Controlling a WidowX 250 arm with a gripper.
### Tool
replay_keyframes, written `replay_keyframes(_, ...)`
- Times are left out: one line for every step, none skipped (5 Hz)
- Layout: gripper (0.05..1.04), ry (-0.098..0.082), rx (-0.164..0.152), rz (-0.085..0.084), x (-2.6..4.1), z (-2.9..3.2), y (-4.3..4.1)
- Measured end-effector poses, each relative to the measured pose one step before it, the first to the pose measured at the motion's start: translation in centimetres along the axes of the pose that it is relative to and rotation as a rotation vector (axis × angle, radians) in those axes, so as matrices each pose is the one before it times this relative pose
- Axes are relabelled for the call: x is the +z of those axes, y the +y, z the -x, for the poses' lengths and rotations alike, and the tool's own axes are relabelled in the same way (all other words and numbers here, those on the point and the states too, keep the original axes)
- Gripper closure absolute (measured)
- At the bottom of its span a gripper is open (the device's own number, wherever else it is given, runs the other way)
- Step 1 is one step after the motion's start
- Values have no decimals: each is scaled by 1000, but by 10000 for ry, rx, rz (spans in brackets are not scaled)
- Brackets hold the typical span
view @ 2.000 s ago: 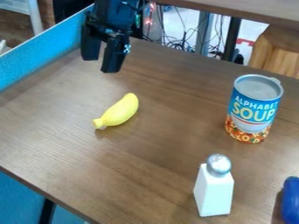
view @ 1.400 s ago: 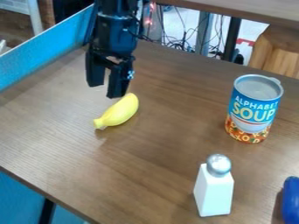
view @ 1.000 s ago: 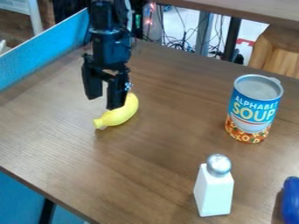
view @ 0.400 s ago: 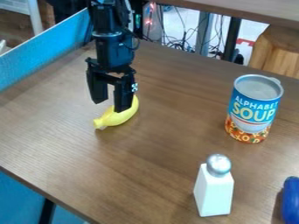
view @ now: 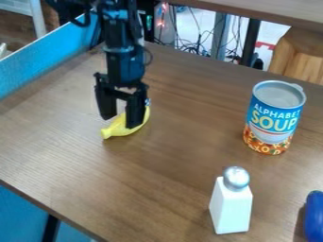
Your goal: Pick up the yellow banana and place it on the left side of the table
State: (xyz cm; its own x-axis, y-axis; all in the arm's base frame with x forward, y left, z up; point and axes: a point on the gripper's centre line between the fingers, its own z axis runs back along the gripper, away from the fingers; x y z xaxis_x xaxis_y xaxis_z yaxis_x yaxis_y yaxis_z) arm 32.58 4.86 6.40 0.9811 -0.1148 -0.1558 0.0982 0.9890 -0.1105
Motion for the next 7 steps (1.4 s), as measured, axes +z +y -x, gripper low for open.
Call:
replay_keyframes(83, 373, 290, -505, -749, -626, 444)
replay_keyframes(137, 87, 119, -171, 19, -62, -377)
replay_keyframes(415, 31, -159, 72, 3, -43, -555)
replay_keyframes(490, 286, -294, 191, -28, 466, -298)
replay_keyframes(490, 11, -744, -201, 2251, 1318, -44)
replay_keyframes(490, -354, -276, -1383, 3628, 1847, 398)
replay_keyframes(490, 1605, 398, -1127, 37, 2382, 1696)
